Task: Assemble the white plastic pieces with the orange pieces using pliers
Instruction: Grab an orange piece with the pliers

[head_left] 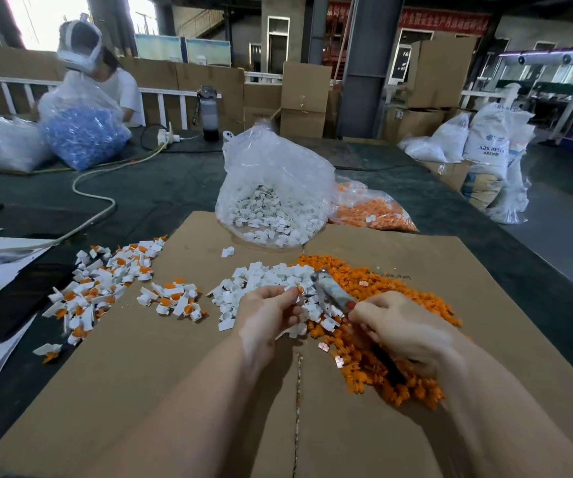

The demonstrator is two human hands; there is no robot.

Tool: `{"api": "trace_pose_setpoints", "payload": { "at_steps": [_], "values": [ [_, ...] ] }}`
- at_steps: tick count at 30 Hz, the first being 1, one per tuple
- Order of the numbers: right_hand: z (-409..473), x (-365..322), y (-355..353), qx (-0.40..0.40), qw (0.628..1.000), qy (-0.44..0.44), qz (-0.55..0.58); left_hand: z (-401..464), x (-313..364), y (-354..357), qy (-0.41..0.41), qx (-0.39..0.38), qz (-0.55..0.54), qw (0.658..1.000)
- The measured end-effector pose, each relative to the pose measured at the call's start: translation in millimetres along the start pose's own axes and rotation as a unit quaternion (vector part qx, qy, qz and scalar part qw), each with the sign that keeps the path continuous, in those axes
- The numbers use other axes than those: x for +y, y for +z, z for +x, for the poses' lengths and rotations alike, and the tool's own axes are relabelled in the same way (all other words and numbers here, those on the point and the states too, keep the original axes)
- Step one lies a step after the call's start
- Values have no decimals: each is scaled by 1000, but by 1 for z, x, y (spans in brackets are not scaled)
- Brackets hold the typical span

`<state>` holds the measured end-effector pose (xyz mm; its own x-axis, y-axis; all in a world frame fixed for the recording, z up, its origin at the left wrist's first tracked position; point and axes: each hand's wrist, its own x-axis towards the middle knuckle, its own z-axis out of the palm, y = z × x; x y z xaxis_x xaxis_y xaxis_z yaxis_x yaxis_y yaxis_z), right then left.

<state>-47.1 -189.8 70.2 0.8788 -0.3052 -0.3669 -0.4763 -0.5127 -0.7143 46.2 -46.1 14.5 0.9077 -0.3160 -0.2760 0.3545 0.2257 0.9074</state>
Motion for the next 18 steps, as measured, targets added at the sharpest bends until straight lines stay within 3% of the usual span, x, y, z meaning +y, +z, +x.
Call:
{"api": "trace_pose_setpoints", "payload": {
  "at_steps": [8, 18],
  "values": [
    [-9, -9, 15, -85, 991, -24, 97, 7, 3, -6, -8, 36, -9, 999],
    [-8, -9, 27, -78, 994, -46, 54, 6, 1, -6, 8, 78, 7, 997]
  ]
}}
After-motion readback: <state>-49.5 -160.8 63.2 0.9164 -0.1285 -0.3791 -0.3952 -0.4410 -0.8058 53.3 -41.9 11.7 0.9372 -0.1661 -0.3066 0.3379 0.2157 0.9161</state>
